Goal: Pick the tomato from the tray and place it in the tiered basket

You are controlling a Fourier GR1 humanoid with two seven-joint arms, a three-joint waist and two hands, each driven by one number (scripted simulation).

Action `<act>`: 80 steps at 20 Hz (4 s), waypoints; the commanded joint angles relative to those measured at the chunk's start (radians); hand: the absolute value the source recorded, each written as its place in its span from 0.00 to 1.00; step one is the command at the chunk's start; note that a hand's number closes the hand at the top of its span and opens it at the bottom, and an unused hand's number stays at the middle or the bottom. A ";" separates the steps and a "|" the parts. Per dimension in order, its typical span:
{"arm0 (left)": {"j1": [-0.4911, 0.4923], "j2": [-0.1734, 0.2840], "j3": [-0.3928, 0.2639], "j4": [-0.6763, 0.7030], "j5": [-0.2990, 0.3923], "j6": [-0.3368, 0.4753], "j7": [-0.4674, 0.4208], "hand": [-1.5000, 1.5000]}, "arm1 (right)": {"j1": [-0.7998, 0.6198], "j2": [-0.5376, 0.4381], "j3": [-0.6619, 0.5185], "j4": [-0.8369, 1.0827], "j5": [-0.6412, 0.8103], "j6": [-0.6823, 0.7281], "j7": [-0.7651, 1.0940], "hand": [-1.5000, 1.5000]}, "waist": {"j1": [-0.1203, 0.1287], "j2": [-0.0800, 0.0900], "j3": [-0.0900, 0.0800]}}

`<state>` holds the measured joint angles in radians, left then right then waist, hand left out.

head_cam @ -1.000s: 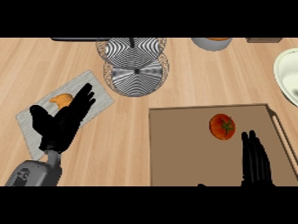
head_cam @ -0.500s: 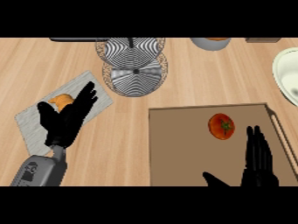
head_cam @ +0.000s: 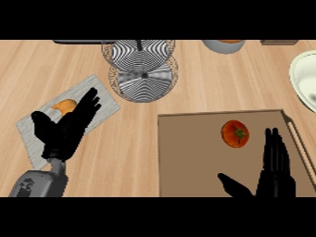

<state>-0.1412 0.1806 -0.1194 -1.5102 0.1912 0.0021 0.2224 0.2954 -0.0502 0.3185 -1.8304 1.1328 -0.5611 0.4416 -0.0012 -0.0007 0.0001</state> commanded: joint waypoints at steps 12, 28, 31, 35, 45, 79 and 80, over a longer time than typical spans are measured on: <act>-0.052 -0.052 0.057 0.030 -0.048 -0.035 0.027 0.50 | -0.217 0.014 -0.129 0.165 -0.112 0.049 -0.028 0.00 | 0.000 0.001 0.000; 0.007 -0.070 0.072 -0.003 -0.072 -0.066 0.017 0.50 | -0.320 -0.016 -0.171 0.415 -0.278 -0.017 -0.326 1.00 | 0.002 0.001 0.000; -0.022 -0.075 0.067 -0.022 -0.093 -0.051 0.053 0.50 | -0.367 0.020 -0.162 0.450 -0.193 -0.048 -0.286 1.00 | 0.002 0.001 0.000; -0.018 -0.088 0.064 -0.007 -0.093 -0.053 0.045 0.50 | -0.330 0.048 -0.124 0.494 -0.154 -0.155 -0.300 1.00 | 0.004 0.001 0.000; -0.047 -0.101 0.041 0.019 -0.085 -0.088 0.018 0.50 | -0.572 -0.343 -0.077 0.598 -0.241 0.588 -0.437 1.00 | 0.063 0.016 -0.003; -0.041 -0.117 0.070 0.013 -0.115 -0.058 0.033 0.50 | -1.494 -0.325 -0.376 0.539 -0.715 1.032 -0.054 1.00 | 0.022 0.002 -0.001; -0.075 -0.093 0.099 0.061 -0.097 -0.083 0.032 0.50 | -1.488 -0.264 -0.330 0.537 -0.675 0.979 -0.046 1.00 | 0.020 0.004 -0.001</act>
<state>-0.1849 0.0790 -0.0353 -1.4683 0.0871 -0.0746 0.2373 -1.0987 -0.3897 -0.0715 -1.3794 0.3991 0.4735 0.3551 0.0154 0.0014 -0.0010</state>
